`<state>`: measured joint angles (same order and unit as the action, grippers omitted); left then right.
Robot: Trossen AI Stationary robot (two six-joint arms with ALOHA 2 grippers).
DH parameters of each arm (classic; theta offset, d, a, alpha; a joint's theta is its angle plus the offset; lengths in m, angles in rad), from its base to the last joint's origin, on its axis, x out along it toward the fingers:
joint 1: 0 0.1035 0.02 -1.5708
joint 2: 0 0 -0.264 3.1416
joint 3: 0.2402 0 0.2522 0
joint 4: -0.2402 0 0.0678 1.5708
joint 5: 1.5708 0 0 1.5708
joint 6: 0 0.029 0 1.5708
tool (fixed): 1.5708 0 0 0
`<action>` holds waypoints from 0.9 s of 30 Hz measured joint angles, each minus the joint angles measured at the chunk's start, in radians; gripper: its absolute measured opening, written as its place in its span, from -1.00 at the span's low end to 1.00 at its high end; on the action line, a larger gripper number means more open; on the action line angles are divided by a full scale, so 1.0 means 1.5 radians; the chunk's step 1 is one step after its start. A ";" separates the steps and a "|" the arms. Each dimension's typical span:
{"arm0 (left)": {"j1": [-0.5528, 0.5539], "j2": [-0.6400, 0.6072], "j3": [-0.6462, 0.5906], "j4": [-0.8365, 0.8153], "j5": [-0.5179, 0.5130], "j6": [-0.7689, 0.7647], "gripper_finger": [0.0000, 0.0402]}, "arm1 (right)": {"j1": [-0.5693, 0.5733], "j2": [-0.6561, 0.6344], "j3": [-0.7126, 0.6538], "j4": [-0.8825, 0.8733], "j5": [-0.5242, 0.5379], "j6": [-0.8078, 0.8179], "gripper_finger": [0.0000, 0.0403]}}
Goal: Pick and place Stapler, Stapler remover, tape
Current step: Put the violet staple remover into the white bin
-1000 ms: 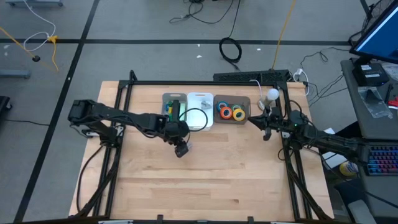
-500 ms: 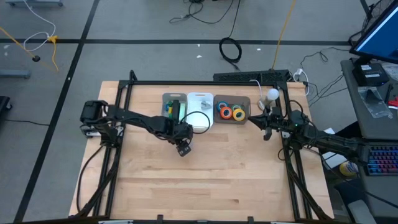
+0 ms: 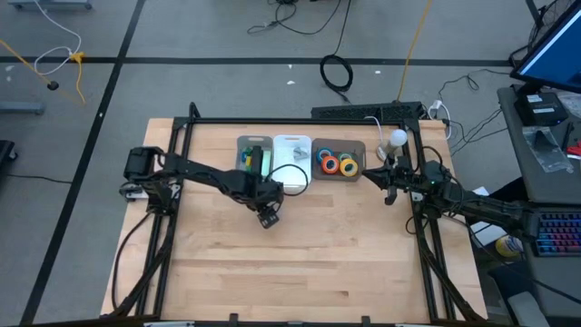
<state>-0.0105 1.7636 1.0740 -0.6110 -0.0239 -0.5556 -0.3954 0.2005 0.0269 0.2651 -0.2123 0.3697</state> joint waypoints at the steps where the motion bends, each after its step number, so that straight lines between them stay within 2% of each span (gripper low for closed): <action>1: 0.000 0.005 0.000 -0.004 0.003 -0.002 0.12 | 0.000 0.000 0.000 0.000 0.000 0.000 -0.98; 11: 0.000 0.011 0.000 0.006 0.015 -0.022 0.12 | 0.000 0.000 0.000 0.000 0.000 0.002 -0.98; 14: -0.001 0.011 0.000 0.013 0.018 -0.025 0.07 | 0.000 0.000 0.000 0.000 0.000 0.002 -0.98; 18: -0.001 0.011 0.000 0.021 0.027 -0.023 -0.16 | 0.000 0.000 0.000 0.000 0.000 0.002 -0.98; 27: -0.001 0.011 0.000 0.021 0.033 -0.020 -0.84 | 0.000 0.000 0.000 0.000 0.000 0.002 -0.98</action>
<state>-0.0116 1.7794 1.0740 -0.5793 0.0254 -0.5850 -0.3956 0.2001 0.0269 0.2647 -0.2119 0.3731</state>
